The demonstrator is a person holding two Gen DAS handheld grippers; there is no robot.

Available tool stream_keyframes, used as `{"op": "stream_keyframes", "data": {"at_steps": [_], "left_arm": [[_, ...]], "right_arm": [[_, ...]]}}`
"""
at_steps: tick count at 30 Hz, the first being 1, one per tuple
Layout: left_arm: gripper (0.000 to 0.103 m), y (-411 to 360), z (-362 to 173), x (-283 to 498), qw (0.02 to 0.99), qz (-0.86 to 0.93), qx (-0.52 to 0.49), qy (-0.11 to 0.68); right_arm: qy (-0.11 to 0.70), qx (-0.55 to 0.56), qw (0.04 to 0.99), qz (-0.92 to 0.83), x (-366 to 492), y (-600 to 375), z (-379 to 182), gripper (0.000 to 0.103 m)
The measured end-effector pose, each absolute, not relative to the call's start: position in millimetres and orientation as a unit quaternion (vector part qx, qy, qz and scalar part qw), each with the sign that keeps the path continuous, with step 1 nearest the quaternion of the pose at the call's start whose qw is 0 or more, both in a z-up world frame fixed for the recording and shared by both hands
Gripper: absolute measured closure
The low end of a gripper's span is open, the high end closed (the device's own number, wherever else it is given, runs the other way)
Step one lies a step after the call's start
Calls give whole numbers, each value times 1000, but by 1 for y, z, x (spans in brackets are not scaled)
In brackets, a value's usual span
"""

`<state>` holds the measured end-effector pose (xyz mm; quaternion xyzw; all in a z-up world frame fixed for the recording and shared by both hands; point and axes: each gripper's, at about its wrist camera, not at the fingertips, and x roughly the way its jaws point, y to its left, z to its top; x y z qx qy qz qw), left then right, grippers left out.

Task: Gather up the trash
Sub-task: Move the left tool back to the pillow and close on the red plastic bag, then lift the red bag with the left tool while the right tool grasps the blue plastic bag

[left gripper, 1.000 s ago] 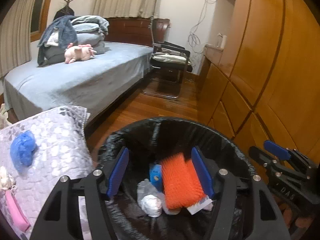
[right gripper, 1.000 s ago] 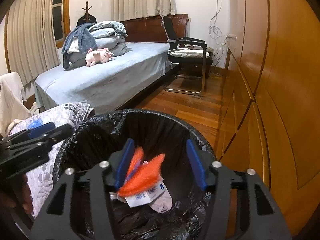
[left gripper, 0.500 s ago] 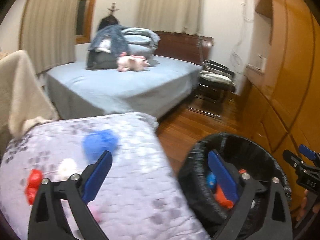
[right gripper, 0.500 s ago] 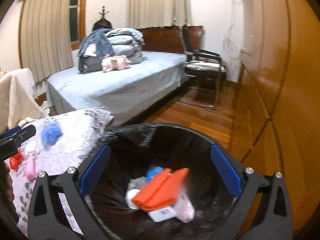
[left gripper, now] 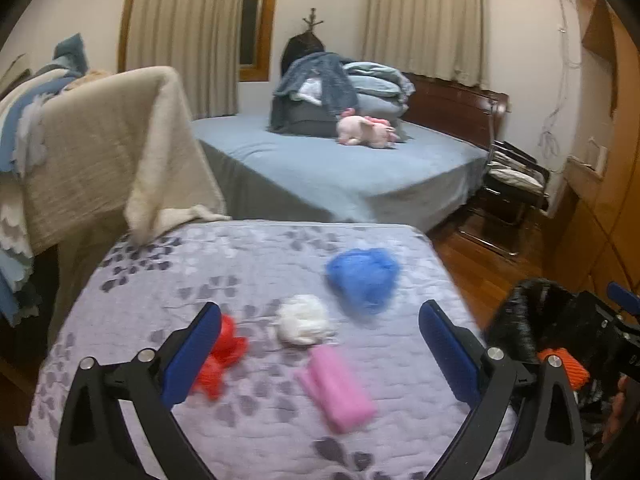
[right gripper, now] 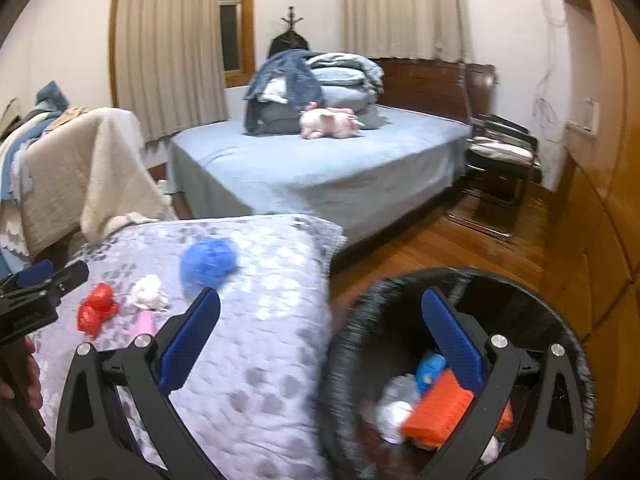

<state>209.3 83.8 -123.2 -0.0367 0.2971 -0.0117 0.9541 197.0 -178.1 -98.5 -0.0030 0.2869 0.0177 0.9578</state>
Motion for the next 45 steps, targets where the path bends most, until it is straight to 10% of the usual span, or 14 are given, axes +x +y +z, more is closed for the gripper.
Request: {"op": "stream_keyframes", "data": {"at_steps": [28,45], "left_arm": [[14,173,-213,257,924,65,-56,372],[61,171,-227,280,911,28,-89,401]], "right_arm": [[325,-20,943,68,284,-86,-163,5],[333,-36,939,77,311,-68,-175,5]]}}
